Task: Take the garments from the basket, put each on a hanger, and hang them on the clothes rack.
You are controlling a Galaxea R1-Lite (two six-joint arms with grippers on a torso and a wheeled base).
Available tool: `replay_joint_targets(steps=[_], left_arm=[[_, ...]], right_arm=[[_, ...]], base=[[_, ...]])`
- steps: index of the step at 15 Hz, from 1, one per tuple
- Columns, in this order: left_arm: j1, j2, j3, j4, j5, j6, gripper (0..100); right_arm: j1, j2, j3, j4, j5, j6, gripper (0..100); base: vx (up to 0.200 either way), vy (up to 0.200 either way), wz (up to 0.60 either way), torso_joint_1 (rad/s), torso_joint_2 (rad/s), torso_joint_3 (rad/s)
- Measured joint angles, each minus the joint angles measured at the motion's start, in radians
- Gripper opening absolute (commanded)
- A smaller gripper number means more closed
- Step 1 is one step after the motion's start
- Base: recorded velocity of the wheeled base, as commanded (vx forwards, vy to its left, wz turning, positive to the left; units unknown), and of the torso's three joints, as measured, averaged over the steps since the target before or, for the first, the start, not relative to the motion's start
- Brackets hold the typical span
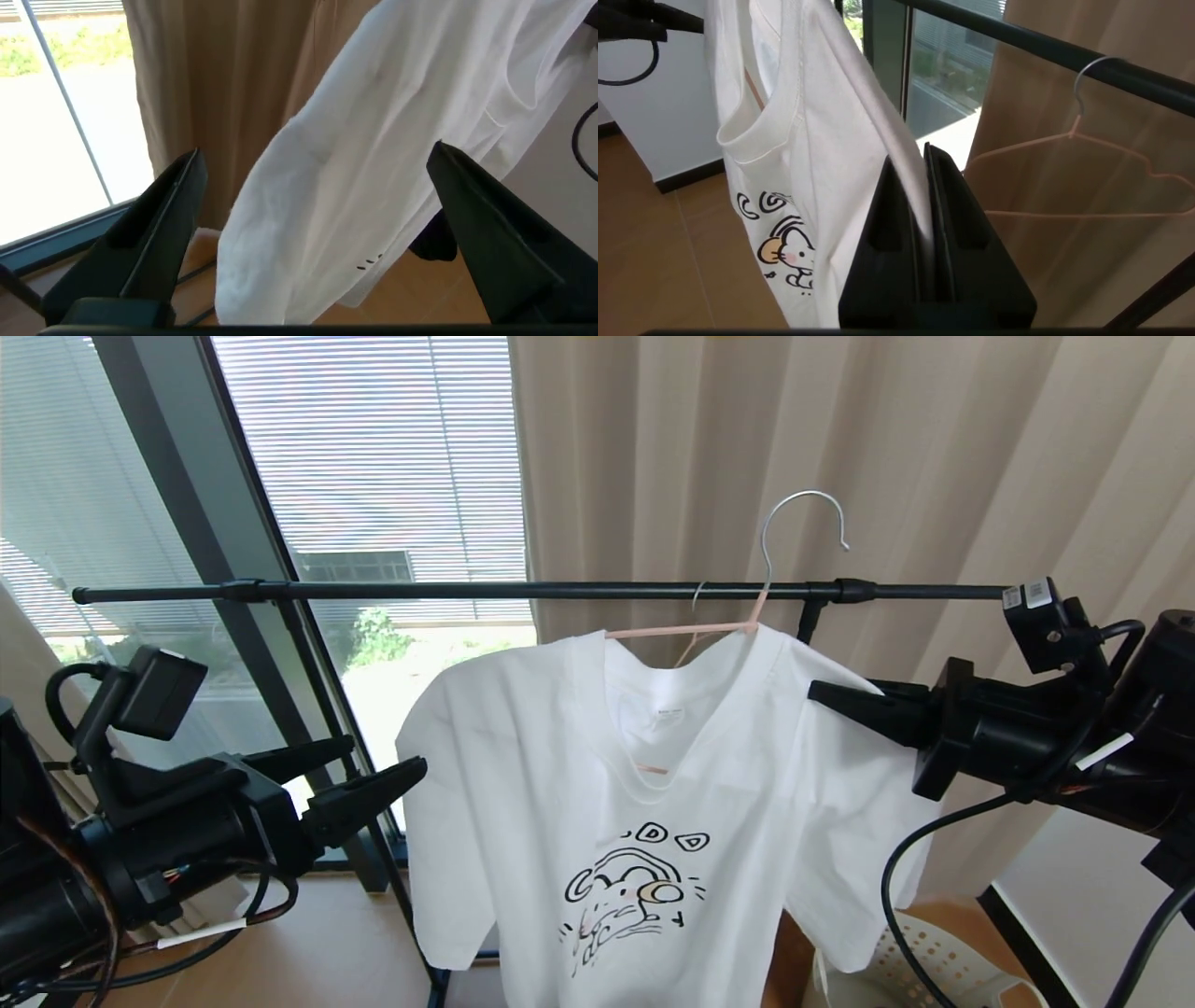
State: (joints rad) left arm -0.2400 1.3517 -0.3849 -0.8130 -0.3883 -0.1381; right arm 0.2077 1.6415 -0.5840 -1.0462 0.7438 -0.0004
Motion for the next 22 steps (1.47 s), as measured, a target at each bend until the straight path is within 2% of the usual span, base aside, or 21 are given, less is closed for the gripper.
replay_joint_targets(steps=[2, 3, 5, 8, 10, 12, 14, 15, 16, 18, 22], left_arm=[[0.001, -0.051, -0.116, 0.221, 0.003, 0.001, 100], [-0.001, -0.074, -0.2, 0.36, 0.003, 0.007, 100], [-0.016, -0.103, -0.353, 0.571, 0.003, 0.032, 100], [-0.064, -0.104, -0.527, 0.806, 0.007, 0.115, 100], [-0.108, -0.072, -0.625, 0.941, 0.06, 0.203, 100], [-0.165, -0.035, -0.686, 0.992, 0.105, 0.279, 100], [-0.211, -0.006, -0.707, 0.998, 0.105, 0.34, 100], [-0.228, 0.008, -0.713, 0.998, 0.088, 0.389, 100], [-0.244, 0.023, -0.719, 0.998, 0.029, 0.426, 100], [-0.258, 0.065, -0.761, 0.998, -0.081, 0.45, 100], [-0.281, 0.158, -0.855, 1.034, -0.14, 0.479, 100]], right_arm=[[0.01, 0.007, 0.003, 0.0, -0.001, -0.002, 0], [0.012, 0.009, 0.006, 0.0, -0.001, -0.002, 0], [0.014, 0.009, 0.011, -0.001, -0.001, -0.004, 0], [0.017, 0.007, 0.025, -0.001, -0.001, -0.027, 0], [0.017, 0.004, 0.037, -0.001, 0.0, -0.048, 0], [0.021, 0.002, 0.043, -0.001, -0.001, -0.048, 0], [0.029, 0.002, 0.047, -0.001, -0.001, -0.054, 0], [0.032, 0.001, 0.052, -0.001, 0.0, -0.071, 0], [0.033, 0.001, 0.057, -0.001, 0.001, -0.076, 0], [0.034, -0.001, 0.064, -0.001, 0.001, -0.077, 0], [0.046, -0.007, 0.071, -0.001, 0.001, -0.089, 0]], base=[[0.0, 0.0, 0.0, 0.0, 0.0, 0.0], [0.0, 0.0, 0.0, 0.0, 0.0, 0.0], [0.0, 0.0, 0.0, 0.0, 0.0, 0.0], [0.0, 0.0, 0.0, 0.0, 0.0, 0.0], [0.0, 0.0, 0.0, 0.0, 0.0, 0.0], [0.0, 0.0, 0.0, 0.0, 0.0, 0.0], [0.0, 0.0, 0.0, 0.0, 0.0, 0.0], [0.0, 0.0, 0.0, 0.0, 0.0, 0.0], [0.0, 0.0, 0.0, 0.0, 0.0, 0.0], [0.0, 0.0, 0.0, 0.0, 0.0, 0.0], [0.0, 0.0, 0.0, 0.0, 0.0, 0.0]])
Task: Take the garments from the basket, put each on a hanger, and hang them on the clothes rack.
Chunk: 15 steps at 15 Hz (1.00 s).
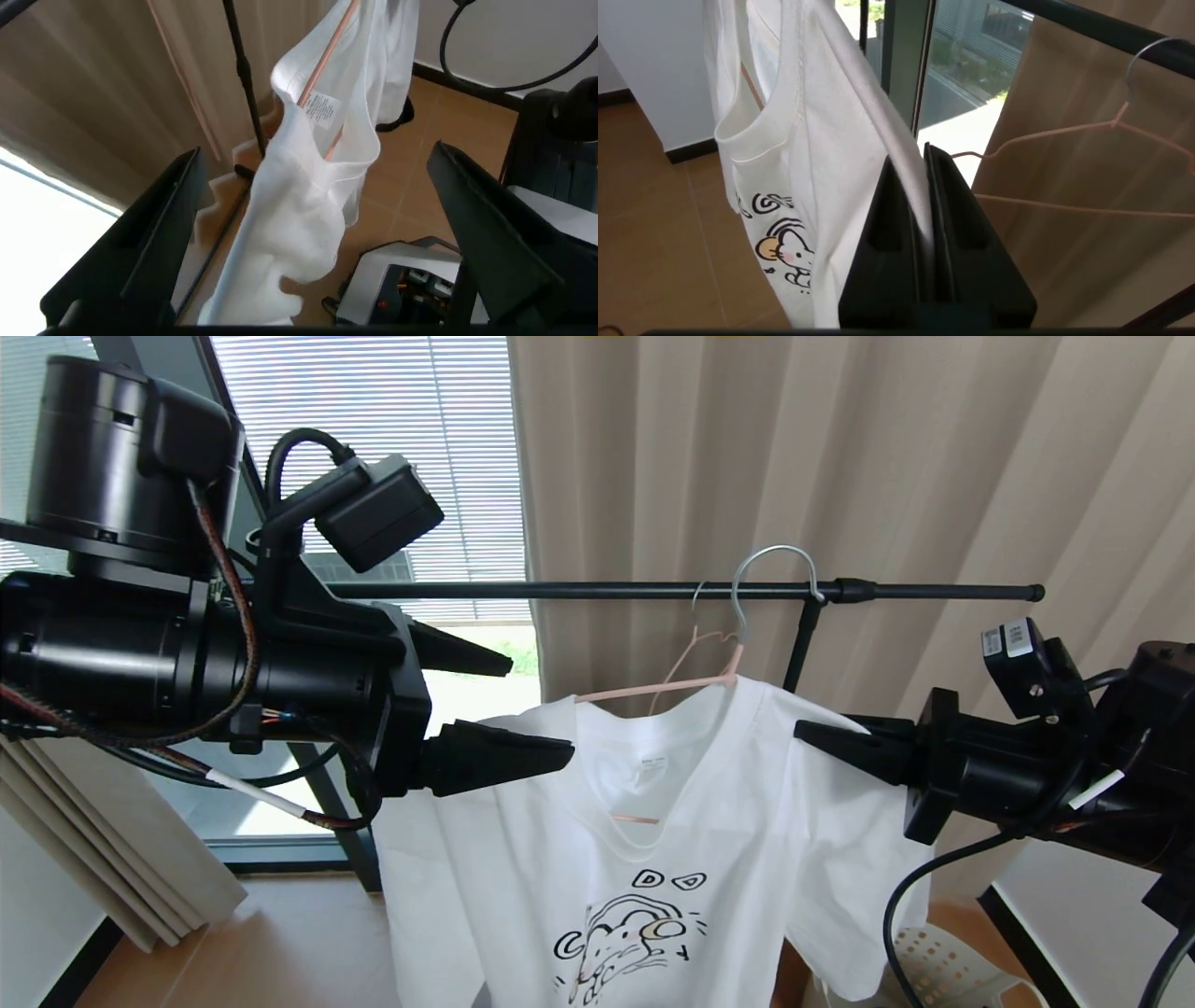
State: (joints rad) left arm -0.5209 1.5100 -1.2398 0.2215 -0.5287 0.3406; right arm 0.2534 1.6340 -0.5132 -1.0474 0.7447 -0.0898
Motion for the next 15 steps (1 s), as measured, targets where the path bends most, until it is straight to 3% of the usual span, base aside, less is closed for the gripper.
replay_joint_targets(steps=[3, 6, 15], left_arm=[[0.007, 0.03, -0.018, 0.01, -0.096, 0.037, 100], [0.024, 0.047, -0.021, 0.016, -0.1, 0.076, 100], [0.039, 0.113, -0.038, 0.013, -0.1, 0.089, 100]], right_arm=[[0.003, 0.0, 0.001, 0.0, 0.0, -0.002, 0], [0.003, 0.001, 0.0, 0.0, 0.0, -0.002, 0], [0.015, -0.001, 0.005, 0.0, 0.0, -0.002, 0]], base=[[0.0, 0.0, 0.0, 0.0, 0.0, 0.0], [0.0, 0.0, 0.0, 0.0, 0.0, 0.0], [0.0, 0.0, 0.0, 0.0, 0.0, 0.0]])
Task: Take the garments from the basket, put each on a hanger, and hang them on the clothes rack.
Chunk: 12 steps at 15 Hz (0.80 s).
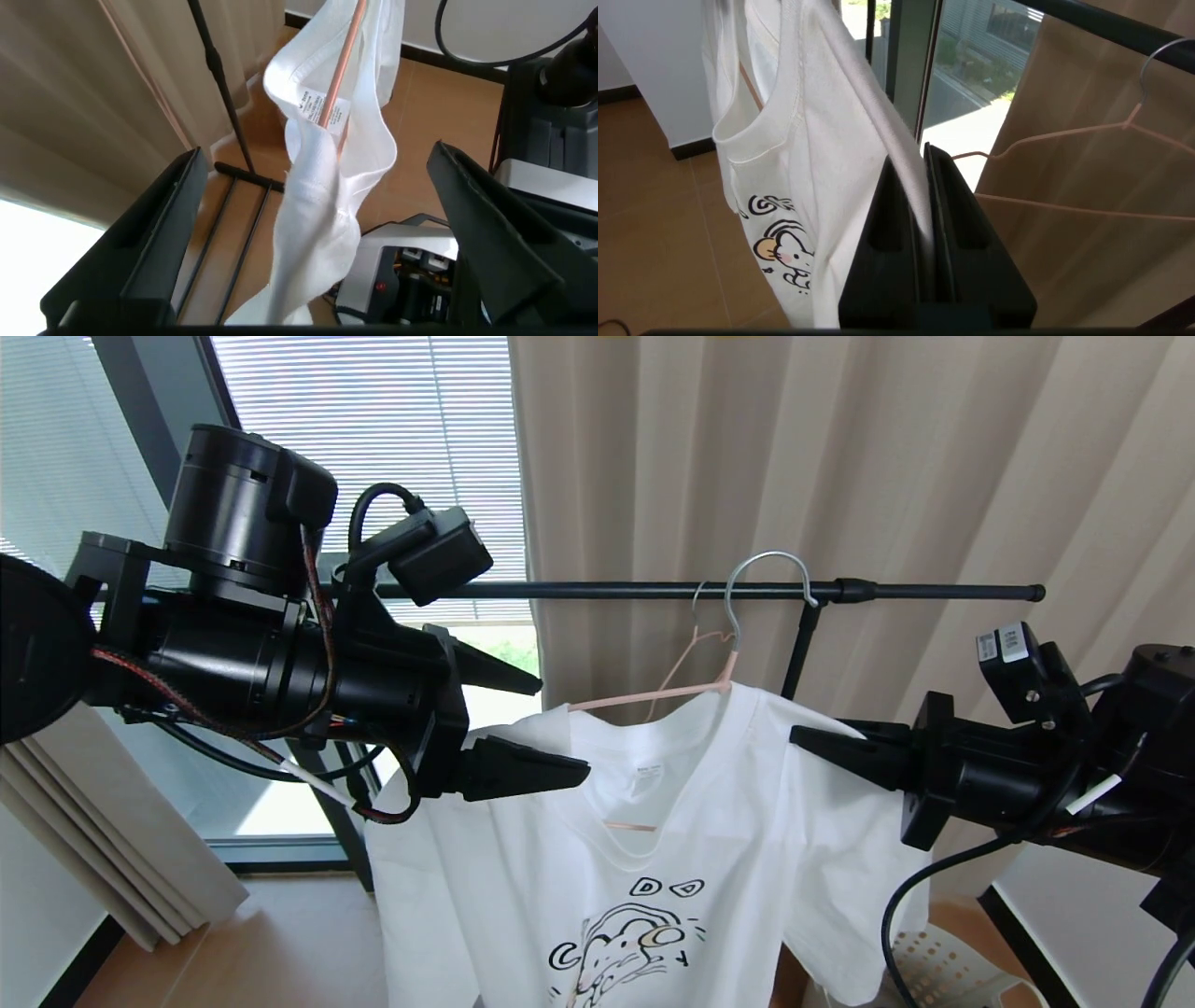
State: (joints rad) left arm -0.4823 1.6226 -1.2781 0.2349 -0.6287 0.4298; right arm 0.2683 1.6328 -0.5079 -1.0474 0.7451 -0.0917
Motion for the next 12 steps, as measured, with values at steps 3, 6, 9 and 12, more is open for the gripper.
replay_joint_targets(steps=[3, 6, 9, 12], left_arm=[[0.003, 0.009, 0.003, 0.0, 0.001, 0.003, 100], [0.002, 0.013, 0.005, 0.0, 0.001, 0.002, 100], [-0.001, 0.023, 0.008, 0.0, 0.001, 0.003, 100], [-0.012, 0.034, 0.01, 0.0, 0.003, 0.007, 100]], right_arm=[[0.001, -0.002, 0.0, 0.0, 0.0, 0.0, 0], [0.001, -0.008, 0.003, 0.0, 0.0, 0.0, 0], [0.006, -0.015, 0.006, -0.001, 0.0, 0.0, 0], [0.006, -0.019, 0.006, 0.0, 0.0, 0.0, 0]], base=[[0.0, 0.0, 0.0, 0.0, 0.0, 0.0], [0.0, 0.0, 0.0, 0.0, 0.0, 0.0], [0.0, 0.0, 0.0, 0.0, 0.0, 0.0], [0.0, 0.0, 0.0, 0.0, 0.0, 0.0]])
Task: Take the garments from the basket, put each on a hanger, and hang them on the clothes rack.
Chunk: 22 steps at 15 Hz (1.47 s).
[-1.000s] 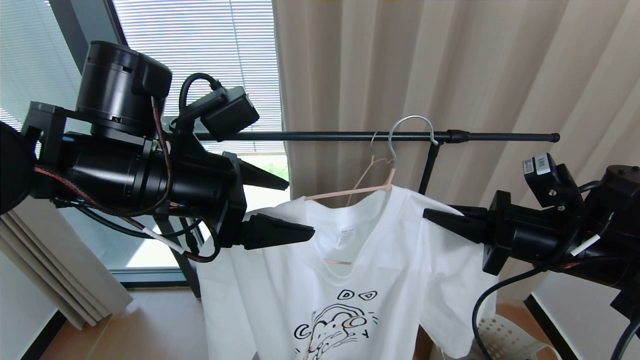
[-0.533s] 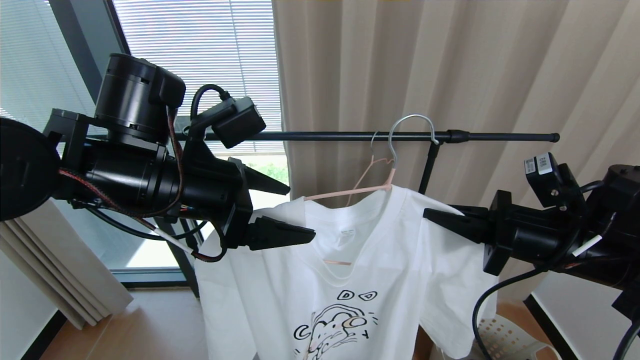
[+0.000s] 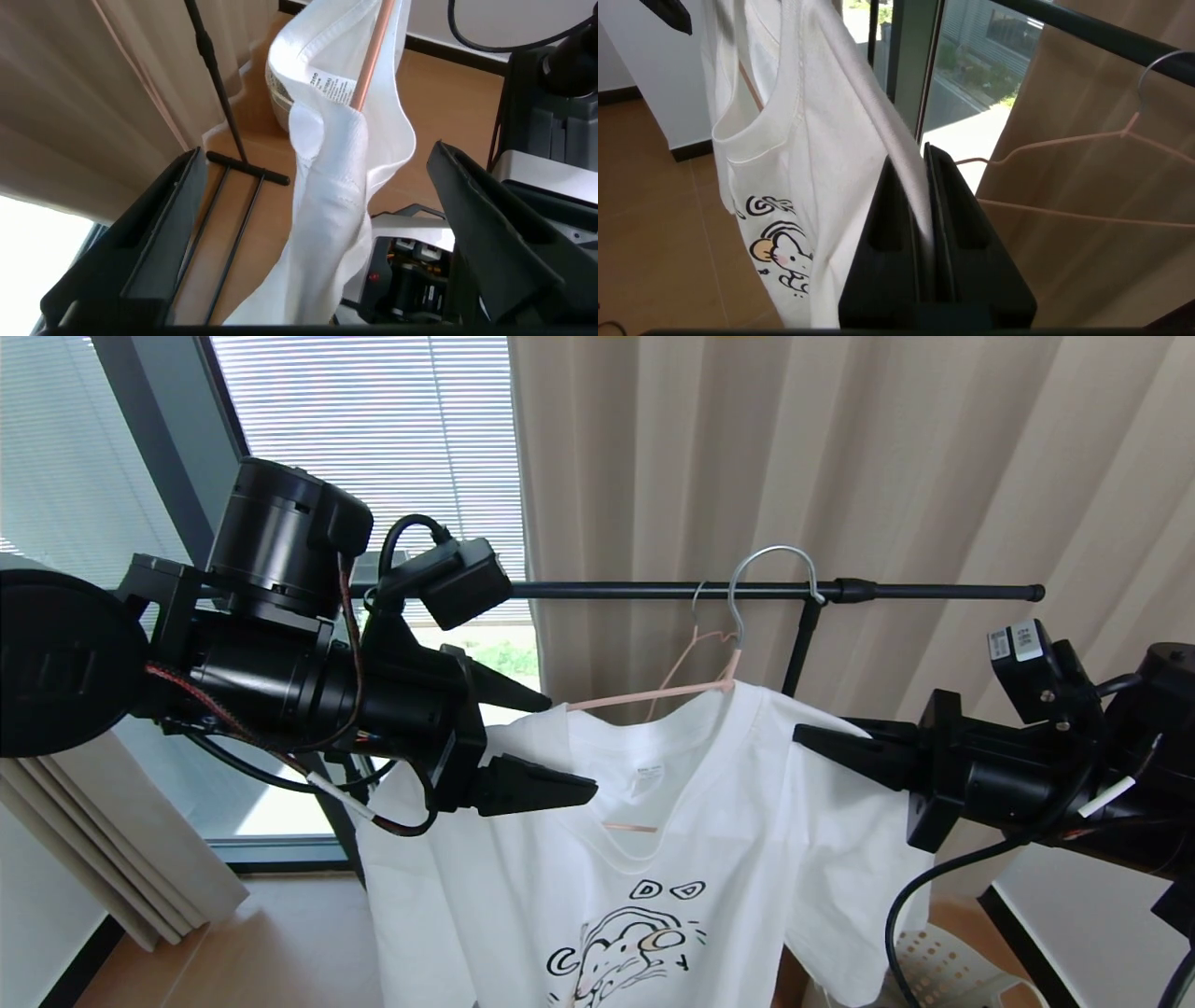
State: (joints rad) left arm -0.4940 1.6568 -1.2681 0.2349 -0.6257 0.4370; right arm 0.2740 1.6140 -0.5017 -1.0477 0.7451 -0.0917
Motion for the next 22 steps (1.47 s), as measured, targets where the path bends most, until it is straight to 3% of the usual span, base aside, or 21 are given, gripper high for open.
replay_joint_targets(steps=[7, 8, 19, 20, 22], left_arm=[[-0.012, 0.022, -0.014, 0.0, 0.003, 0.0, 100], [-0.013, 0.024, -0.014, 0.0, 0.003, 0.0, 0], [-0.017, 0.022, 0.008, -0.001, 0.007, 0.03, 0], [-0.017, 0.018, 0.013, -0.001, 0.01, 0.03, 0], [-0.013, 0.011, 0.021, 0.001, 0.015, 0.029, 0]], right_arm=[[0.0, -0.005, 0.001, 0.0, 0.0, 0.0, 0], [0.0, -0.005, 0.001, 0.0, 0.0, 0.0, 0], [0.0, -0.014, -0.003, 0.007, -0.001, -0.002, 0], [0.0, -0.02, -0.003, 0.01, 0.0, -0.002, 100], [0.001, -0.028, 0.0, 0.006, 0.001, 0.0, 100]], base=[[0.0, 0.0, 0.0, 0.0, 0.0, 0.0], [0.0, 0.0, 0.0, 0.0, 0.0, 0.0], [0.0, 0.0, 0.0, 0.0, 0.0, 0.0], [0.0, 0.0, 0.0, 0.0, 0.0, 0.0], [0.0, 0.0, 0.0, 0.0, 0.0, 0.0]])
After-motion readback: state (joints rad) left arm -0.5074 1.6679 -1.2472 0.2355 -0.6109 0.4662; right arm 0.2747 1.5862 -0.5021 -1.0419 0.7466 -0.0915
